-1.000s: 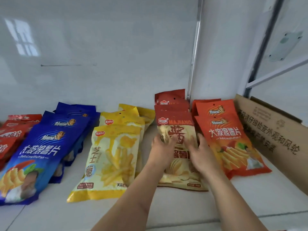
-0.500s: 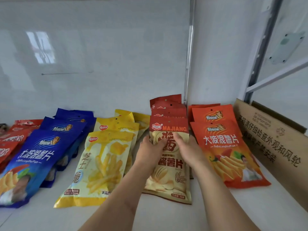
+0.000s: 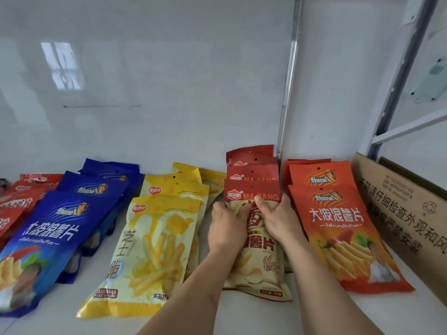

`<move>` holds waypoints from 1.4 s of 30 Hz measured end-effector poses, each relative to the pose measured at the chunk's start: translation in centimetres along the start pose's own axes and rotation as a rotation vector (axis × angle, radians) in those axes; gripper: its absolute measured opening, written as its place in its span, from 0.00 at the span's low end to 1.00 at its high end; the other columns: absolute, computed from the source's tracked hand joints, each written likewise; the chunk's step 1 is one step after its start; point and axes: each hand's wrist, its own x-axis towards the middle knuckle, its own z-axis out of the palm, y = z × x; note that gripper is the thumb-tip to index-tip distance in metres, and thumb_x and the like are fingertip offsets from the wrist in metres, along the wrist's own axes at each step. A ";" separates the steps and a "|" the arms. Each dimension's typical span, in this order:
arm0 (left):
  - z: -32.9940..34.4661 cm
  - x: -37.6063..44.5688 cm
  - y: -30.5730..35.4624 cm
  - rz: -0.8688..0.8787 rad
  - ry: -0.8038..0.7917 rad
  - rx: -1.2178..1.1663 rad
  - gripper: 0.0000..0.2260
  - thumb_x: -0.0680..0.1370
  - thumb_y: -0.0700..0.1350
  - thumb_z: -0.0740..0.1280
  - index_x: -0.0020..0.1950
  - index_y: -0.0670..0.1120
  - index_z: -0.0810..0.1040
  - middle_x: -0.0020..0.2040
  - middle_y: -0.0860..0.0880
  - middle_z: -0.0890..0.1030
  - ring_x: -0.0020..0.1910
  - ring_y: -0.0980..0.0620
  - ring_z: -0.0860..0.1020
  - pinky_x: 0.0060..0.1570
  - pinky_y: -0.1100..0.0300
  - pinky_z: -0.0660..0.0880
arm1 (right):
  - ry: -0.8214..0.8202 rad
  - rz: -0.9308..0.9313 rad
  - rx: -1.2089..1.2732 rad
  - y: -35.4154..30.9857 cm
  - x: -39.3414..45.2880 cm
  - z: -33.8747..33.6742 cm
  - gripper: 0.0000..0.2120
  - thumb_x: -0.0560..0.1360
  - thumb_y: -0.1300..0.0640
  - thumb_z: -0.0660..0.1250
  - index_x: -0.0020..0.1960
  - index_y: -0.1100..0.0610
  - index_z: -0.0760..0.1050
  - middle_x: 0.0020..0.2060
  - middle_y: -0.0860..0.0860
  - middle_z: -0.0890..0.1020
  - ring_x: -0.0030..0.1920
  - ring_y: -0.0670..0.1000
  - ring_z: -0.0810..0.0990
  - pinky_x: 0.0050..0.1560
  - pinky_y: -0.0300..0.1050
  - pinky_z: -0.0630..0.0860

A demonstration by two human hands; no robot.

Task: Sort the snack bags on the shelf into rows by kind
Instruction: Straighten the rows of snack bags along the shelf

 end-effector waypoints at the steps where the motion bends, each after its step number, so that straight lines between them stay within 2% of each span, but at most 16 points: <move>1: -0.1 0.0 0.0 -0.006 -0.014 -0.009 0.24 0.78 0.65 0.62 0.60 0.47 0.63 0.63 0.47 0.74 0.59 0.43 0.77 0.55 0.49 0.75 | 0.015 -0.005 -0.025 -0.2 0.0 -0.2 0.44 0.76 0.34 0.63 0.80 0.57 0.50 0.75 0.56 0.67 0.72 0.58 0.70 0.67 0.50 0.69; 3: -0.4 -0.2 0.3 -0.006 -0.050 -0.017 0.26 0.78 0.66 0.61 0.63 0.47 0.62 0.65 0.47 0.71 0.62 0.43 0.76 0.57 0.49 0.73 | 0.056 -0.040 -0.073 -1.1 0.4 -0.7 0.47 0.75 0.31 0.62 0.81 0.55 0.45 0.79 0.55 0.58 0.76 0.58 0.62 0.73 0.55 0.63; 5: -0.8 -0.7 0.5 0.031 -0.044 0.001 0.32 0.79 0.65 0.60 0.73 0.45 0.57 0.71 0.46 0.67 0.68 0.43 0.71 0.61 0.48 0.69 | 0.086 -0.108 -0.093 -2.3 1.3 -1.3 0.47 0.74 0.29 0.60 0.81 0.54 0.46 0.79 0.55 0.56 0.77 0.58 0.60 0.74 0.58 0.62; 7: -1.2 -1.5 0.4 0.166 0.062 0.098 0.36 0.80 0.64 0.58 0.79 0.44 0.52 0.76 0.44 0.63 0.74 0.43 0.65 0.68 0.47 0.66 | 0.093 -0.182 -0.122 -3.9 2.7 -1.7 0.45 0.74 0.29 0.59 0.81 0.53 0.49 0.79 0.55 0.56 0.78 0.57 0.58 0.75 0.59 0.60; 9: -1.1 -3.1 -0.1 0.389 0.188 0.302 0.33 0.81 0.63 0.56 0.80 0.45 0.57 0.78 0.43 0.63 0.77 0.41 0.62 0.73 0.45 0.63 | 0.077 -0.261 -0.221 -5.4 4.3 -1.8 0.43 0.75 0.29 0.57 0.81 0.52 0.52 0.80 0.54 0.54 0.79 0.56 0.53 0.77 0.60 0.55; 12: -0.3 -5.7 -1.1 0.608 0.164 0.549 0.28 0.79 0.64 0.55 0.73 0.50 0.71 0.75 0.43 0.70 0.75 0.36 0.66 0.68 0.35 0.67 | 0.007 -0.331 -0.467 -6.8 6.3 -1.4 0.40 0.74 0.26 0.52 0.80 0.45 0.53 0.81 0.53 0.51 0.80 0.58 0.48 0.76 0.64 0.52; 14: -0.2 -6.6 -1.5 0.574 0.039 0.645 0.29 0.78 0.67 0.53 0.74 0.54 0.70 0.77 0.44 0.67 0.77 0.35 0.61 0.69 0.31 0.62 | -0.051 -0.324 -0.579 -6.9 7.2 -1.1 0.40 0.73 0.24 0.50 0.80 0.42 0.53 0.81 0.50 0.50 0.80 0.59 0.46 0.76 0.66 0.50; 17: -0.4 -6.2 -2.2 0.458 -0.111 0.722 0.34 0.78 0.72 0.44 0.81 0.60 0.47 0.82 0.48 0.41 0.79 0.38 0.35 0.73 0.32 0.38 | -0.114 -0.284 -0.633 -6.3 7.8 -0.7 0.40 0.72 0.22 0.48 0.79 0.39 0.55 0.81 0.48 0.48 0.80 0.58 0.43 0.75 0.68 0.49; 19: -0.5 -5.9 -2.1 0.412 -0.145 0.736 0.35 0.77 0.72 0.43 0.81 0.60 0.41 0.81 0.50 0.35 0.78 0.40 0.30 0.72 0.33 0.34 | -0.131 -0.262 -0.623 -6.0 7.7 -0.3 0.40 0.71 0.21 0.48 0.78 0.38 0.55 0.81 0.47 0.46 0.80 0.59 0.44 0.74 0.69 0.49; 24: 0.0 -5.4 -1.7 0.384 -0.154 0.726 0.35 0.78 0.72 0.44 0.80 0.60 0.38 0.80 0.51 0.32 0.77 0.39 0.29 0.72 0.32 0.37 | -0.140 -0.259 -0.657 -5.7 7.5 0.1 0.39 0.71 0.21 0.47 0.78 0.36 0.56 0.81 0.48 0.47 0.79 0.60 0.47 0.73 0.68 0.51; 33: 0.8 -4.8 -2.0 0.323 -0.208 0.621 0.35 0.77 0.73 0.46 0.79 0.62 0.37 0.79 0.56 0.32 0.78 0.40 0.34 0.73 0.32 0.50 | -0.135 -0.282 -0.717 -5.0 7.6 0.9 0.39 0.71 0.21 0.45 0.77 0.35 0.56 0.80 0.49 0.49 0.79 0.60 0.48 0.74 0.68 0.51; 42: 1.1 -4.9 -2.0 0.303 -0.211 0.656 0.35 0.77 0.73 0.44 0.79 0.62 0.37 0.80 0.55 0.32 0.79 0.40 0.36 0.72 0.33 0.51 | -0.132 -0.273 -0.771 -4.1 7.7 1.5 0.39 0.70 0.20 0.42 0.77 0.34 0.56 0.80 0.50 0.52 0.78 0.62 0.50 0.74 0.64 0.51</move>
